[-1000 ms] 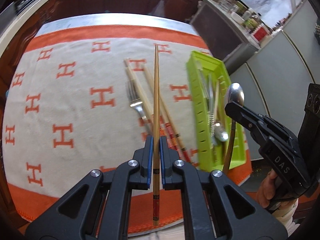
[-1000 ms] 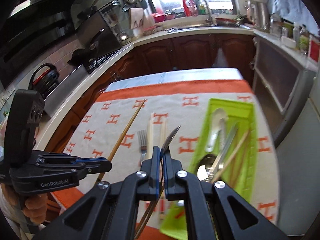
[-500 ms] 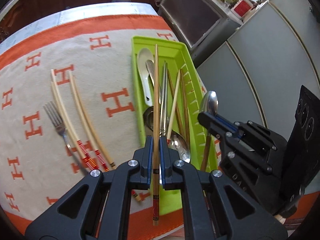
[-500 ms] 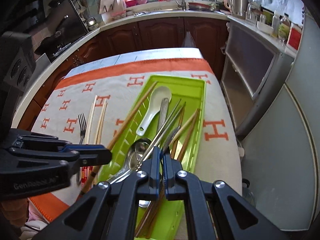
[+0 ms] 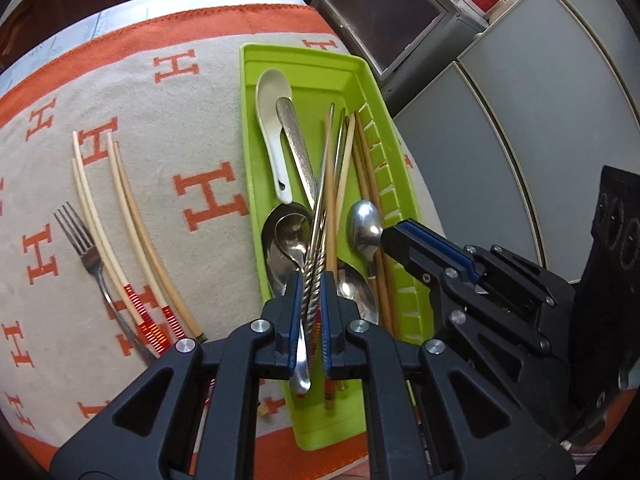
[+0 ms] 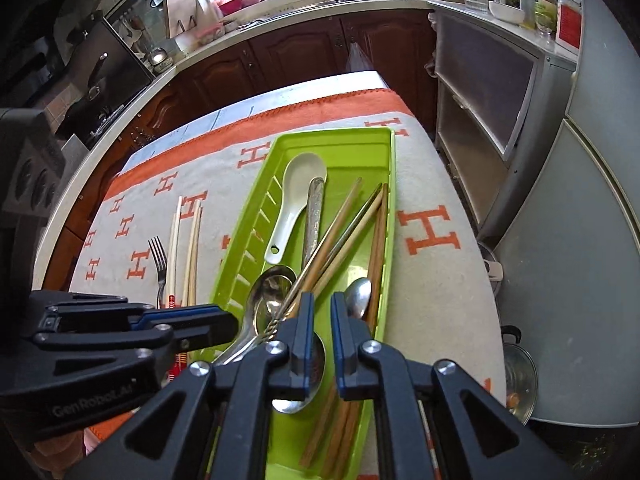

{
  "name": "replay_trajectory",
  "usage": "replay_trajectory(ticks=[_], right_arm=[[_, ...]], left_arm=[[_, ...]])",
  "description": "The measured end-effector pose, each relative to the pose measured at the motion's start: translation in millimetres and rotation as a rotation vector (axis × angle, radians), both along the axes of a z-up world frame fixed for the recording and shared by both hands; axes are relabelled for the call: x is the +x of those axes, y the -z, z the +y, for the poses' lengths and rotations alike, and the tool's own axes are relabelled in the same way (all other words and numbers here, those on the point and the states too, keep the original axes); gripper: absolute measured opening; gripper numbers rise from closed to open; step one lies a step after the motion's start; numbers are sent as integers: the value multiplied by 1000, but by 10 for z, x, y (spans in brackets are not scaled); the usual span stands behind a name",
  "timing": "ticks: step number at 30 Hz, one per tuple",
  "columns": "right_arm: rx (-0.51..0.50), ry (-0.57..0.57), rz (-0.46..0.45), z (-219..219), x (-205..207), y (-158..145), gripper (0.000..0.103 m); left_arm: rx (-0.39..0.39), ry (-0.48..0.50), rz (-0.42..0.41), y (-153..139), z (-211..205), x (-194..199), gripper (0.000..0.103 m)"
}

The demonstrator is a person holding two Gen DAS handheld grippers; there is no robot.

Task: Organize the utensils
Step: 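Carry the chopstick with the left tool and spoon with the right into the tray, opening both, then move both open tools back over the blanket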

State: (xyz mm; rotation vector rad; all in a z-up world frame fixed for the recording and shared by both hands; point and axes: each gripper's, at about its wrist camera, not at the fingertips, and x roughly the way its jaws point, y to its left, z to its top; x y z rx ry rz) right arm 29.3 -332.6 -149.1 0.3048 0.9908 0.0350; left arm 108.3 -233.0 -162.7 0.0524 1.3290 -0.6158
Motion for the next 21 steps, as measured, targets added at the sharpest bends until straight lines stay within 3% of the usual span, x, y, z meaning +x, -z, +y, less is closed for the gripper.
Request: replay_trajectory(ticks=[11, 21], right_arm=[[43, -6, -31, 187, -116, -148, 8], [81, -59, -47, 502, -128, -290, 8]], left_arm=[[46, -34, -74, -227, 553, -141, 5], [93, -160, -177, -414, 1358, -186, 5]])
